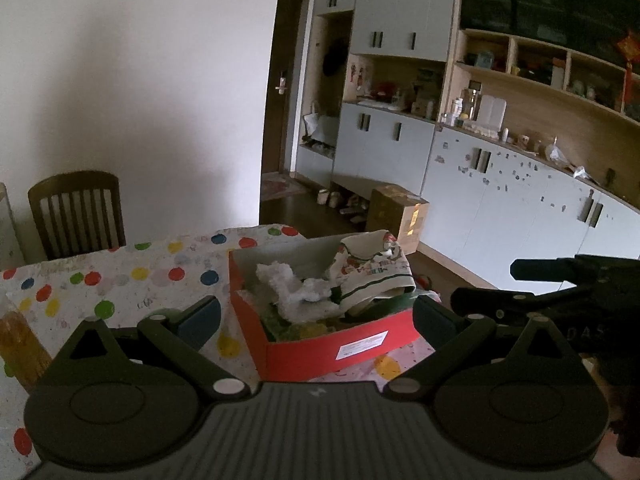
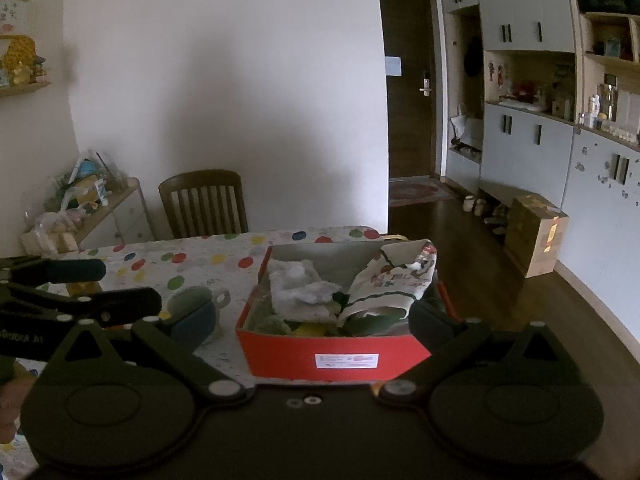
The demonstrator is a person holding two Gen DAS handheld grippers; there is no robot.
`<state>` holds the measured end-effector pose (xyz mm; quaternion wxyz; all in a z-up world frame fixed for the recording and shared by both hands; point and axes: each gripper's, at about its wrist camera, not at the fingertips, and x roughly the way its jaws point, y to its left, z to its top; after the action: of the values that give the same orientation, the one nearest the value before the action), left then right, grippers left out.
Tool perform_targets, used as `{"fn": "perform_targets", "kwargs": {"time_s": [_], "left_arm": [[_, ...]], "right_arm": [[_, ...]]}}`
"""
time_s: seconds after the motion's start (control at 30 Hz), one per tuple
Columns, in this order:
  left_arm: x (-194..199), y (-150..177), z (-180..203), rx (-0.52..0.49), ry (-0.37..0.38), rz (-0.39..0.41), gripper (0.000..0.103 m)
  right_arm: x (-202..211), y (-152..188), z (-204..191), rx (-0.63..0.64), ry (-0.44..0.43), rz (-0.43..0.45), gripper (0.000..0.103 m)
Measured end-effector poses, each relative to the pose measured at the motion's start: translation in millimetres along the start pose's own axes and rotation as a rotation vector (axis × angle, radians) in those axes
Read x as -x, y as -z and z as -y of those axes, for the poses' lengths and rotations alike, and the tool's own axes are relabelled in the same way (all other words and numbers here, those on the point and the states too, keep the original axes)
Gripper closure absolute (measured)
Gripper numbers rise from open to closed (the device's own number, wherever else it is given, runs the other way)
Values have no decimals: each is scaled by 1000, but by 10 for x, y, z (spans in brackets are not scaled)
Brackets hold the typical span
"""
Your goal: Organize soft objects
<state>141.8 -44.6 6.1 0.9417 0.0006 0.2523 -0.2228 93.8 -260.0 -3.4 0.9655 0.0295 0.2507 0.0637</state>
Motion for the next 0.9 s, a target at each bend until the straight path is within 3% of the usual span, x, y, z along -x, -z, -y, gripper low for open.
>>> {"fn": "perform_targets", "kwargs": {"time_s": [0.9], "left_arm": [[-7,151,-34,-49,-11,-43,0]], "right_arm": [[71,93,-151,-7,10,-22,0]]}}
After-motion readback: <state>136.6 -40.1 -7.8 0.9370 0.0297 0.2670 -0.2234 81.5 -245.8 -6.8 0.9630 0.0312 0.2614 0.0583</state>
